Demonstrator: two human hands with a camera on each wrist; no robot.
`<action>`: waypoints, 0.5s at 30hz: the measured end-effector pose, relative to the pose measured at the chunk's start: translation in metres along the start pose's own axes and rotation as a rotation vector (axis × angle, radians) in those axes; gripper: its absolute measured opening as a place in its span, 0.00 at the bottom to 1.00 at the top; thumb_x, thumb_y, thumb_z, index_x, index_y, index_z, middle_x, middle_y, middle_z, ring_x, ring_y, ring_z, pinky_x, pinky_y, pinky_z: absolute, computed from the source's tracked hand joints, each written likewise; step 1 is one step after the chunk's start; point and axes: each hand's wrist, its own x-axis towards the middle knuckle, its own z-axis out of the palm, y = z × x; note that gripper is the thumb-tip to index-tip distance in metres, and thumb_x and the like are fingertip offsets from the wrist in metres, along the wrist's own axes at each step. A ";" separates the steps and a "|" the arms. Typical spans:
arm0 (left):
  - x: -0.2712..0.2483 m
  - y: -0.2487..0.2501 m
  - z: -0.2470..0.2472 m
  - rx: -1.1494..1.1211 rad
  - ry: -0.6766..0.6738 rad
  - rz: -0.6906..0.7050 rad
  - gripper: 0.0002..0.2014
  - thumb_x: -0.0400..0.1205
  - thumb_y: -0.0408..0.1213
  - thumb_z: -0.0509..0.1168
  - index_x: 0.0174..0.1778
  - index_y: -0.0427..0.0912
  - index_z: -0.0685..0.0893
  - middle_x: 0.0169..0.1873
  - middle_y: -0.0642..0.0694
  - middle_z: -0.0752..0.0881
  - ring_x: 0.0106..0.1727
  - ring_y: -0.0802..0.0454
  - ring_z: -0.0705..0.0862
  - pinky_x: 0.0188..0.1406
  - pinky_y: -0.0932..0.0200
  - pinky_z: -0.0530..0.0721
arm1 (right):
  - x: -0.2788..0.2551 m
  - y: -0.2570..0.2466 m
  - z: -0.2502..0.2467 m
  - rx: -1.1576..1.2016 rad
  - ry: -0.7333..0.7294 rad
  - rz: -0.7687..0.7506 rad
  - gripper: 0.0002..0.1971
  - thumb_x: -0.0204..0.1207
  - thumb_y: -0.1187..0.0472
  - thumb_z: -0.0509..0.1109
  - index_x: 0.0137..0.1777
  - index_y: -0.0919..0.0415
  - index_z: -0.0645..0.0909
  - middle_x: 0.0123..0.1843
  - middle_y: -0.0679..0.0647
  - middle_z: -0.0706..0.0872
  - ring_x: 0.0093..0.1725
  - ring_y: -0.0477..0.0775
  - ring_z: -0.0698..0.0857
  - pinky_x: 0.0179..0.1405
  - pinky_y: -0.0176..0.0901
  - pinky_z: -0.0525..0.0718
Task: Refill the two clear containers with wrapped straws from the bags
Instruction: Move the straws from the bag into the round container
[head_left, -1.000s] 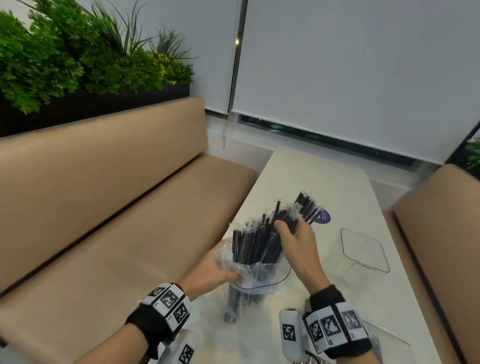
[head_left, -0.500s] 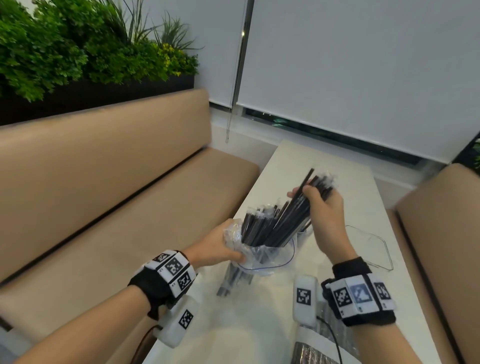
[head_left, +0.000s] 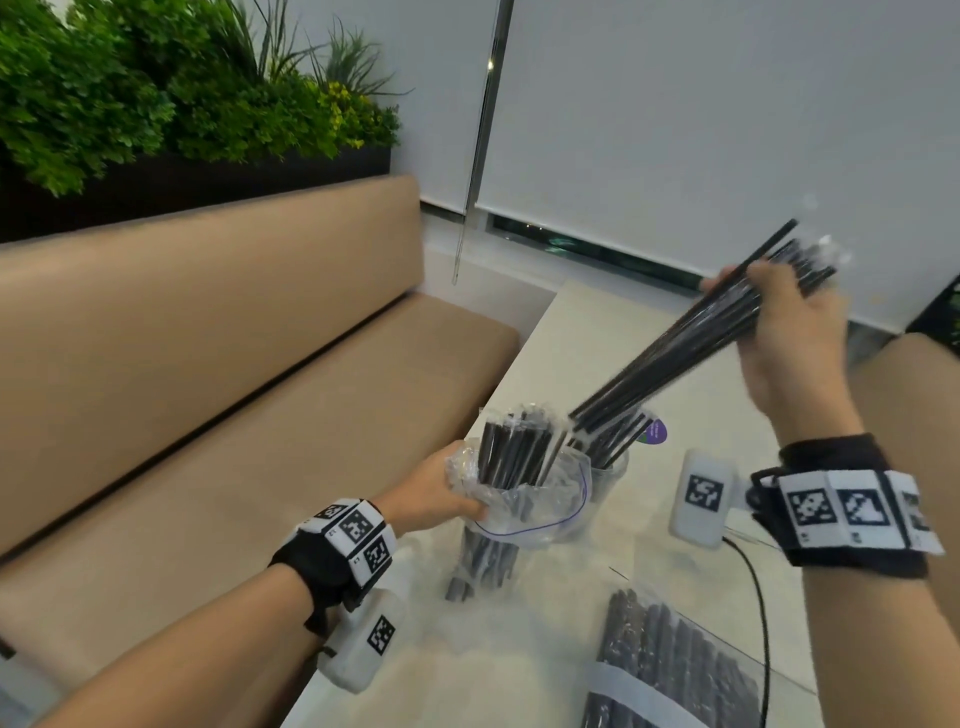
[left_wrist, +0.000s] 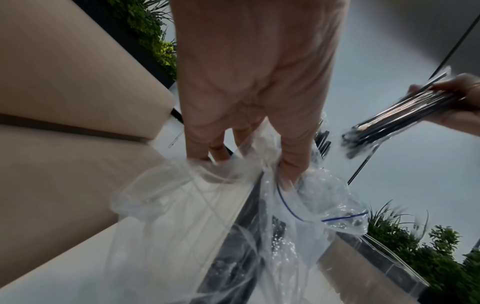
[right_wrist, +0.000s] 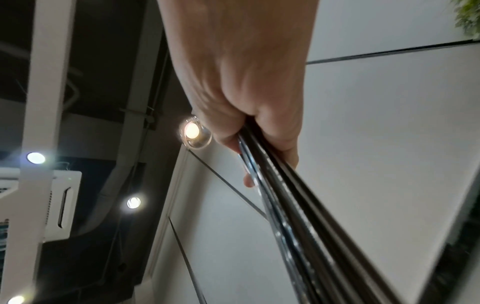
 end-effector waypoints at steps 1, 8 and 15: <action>0.000 -0.003 -0.002 -0.021 0.005 0.018 0.14 0.73 0.13 0.68 0.47 0.34 0.82 0.31 0.50 0.82 0.24 0.72 0.82 0.27 0.79 0.76 | 0.007 -0.010 -0.001 0.043 0.019 -0.032 0.07 0.82 0.71 0.59 0.43 0.63 0.75 0.33 0.53 0.85 0.35 0.52 0.90 0.44 0.48 0.90; -0.007 -0.007 -0.013 -0.051 0.013 0.034 0.24 0.73 0.13 0.67 0.65 0.32 0.78 0.39 0.51 0.88 0.33 0.70 0.87 0.34 0.76 0.81 | 0.037 -0.011 0.007 -0.142 0.086 -0.259 0.06 0.76 0.66 0.63 0.51 0.65 0.73 0.39 0.58 0.86 0.37 0.56 0.90 0.47 0.60 0.91; -0.012 -0.006 -0.013 -0.045 0.019 0.003 0.15 0.75 0.14 0.67 0.54 0.33 0.81 0.29 0.57 0.87 0.26 0.72 0.85 0.27 0.80 0.77 | 0.009 0.103 0.010 -0.430 0.033 -0.055 0.08 0.78 0.66 0.62 0.55 0.59 0.77 0.46 0.60 0.90 0.47 0.59 0.91 0.55 0.65 0.87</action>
